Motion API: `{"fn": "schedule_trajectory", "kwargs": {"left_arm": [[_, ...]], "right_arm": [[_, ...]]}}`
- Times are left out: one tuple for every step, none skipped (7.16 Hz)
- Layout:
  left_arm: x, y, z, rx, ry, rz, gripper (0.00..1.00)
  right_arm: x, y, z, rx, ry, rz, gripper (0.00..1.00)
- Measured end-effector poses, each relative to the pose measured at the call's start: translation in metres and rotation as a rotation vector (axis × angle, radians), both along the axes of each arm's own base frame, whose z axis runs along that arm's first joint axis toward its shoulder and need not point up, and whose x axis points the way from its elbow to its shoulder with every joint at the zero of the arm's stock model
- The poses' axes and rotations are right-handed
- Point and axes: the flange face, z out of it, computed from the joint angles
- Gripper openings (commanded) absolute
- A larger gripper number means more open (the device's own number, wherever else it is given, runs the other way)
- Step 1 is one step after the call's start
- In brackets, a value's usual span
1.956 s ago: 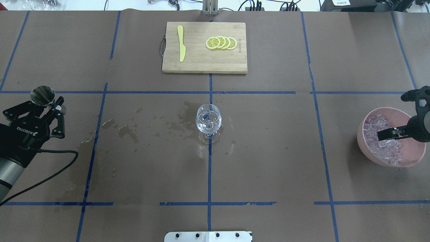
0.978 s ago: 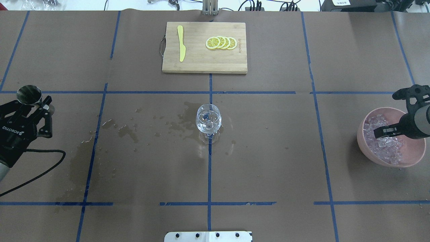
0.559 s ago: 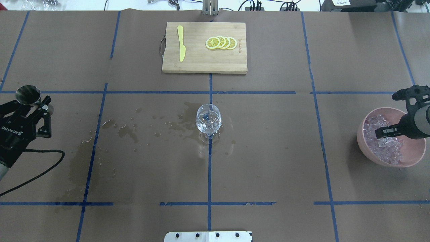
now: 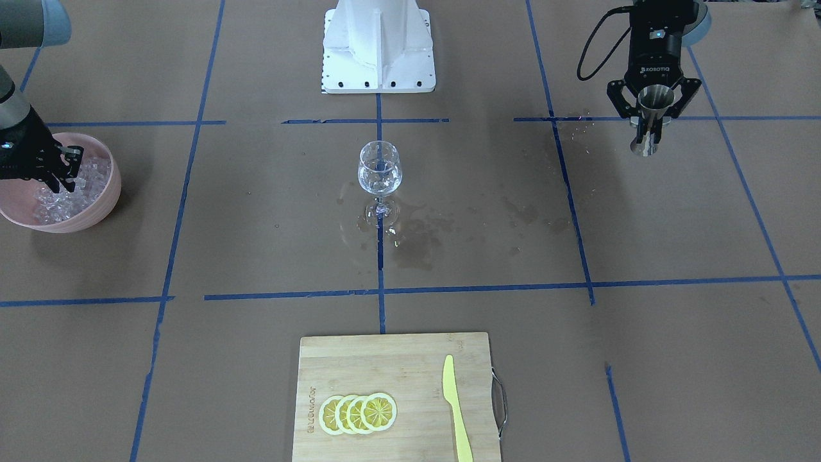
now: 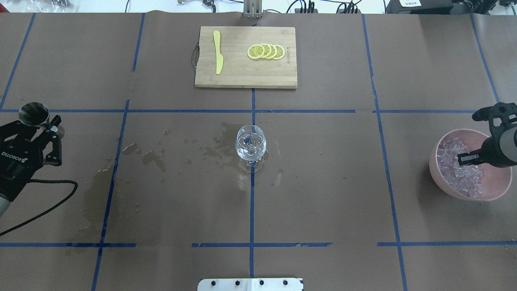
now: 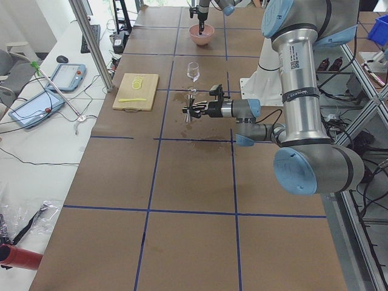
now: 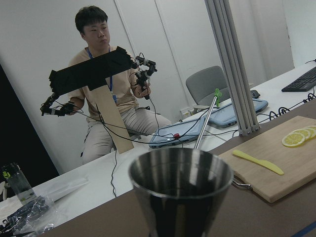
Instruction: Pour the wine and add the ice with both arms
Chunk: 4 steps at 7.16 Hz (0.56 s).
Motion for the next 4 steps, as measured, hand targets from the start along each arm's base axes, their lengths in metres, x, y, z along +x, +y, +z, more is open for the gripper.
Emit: {"fn": "schedule_trajectory", "kwargs": {"left_arm": [[0.0, 0.0, 0.0, 0.0, -0.001, 0.0, 0.0], [0.0, 0.0, 0.0, 0.0, -0.001, 0.0, 0.0], [0.0, 0.0, 0.001, -0.001, -0.002, 0.0, 0.0], [0.002, 0.0, 0.005, -0.011, 0.009, -0.001, 0.0]], "right_arm": [[0.001, 0.001, -0.002, 0.007, -0.002, -0.006, 0.0], [0.004, 0.002, -0.007, 0.013, -0.008, -0.01, 0.0], [0.01, 0.005, -0.017, 0.021, -0.021, -0.008, 0.0], [0.017, 0.008, -0.028, 0.031, -0.037, -0.002, 0.0]]}}
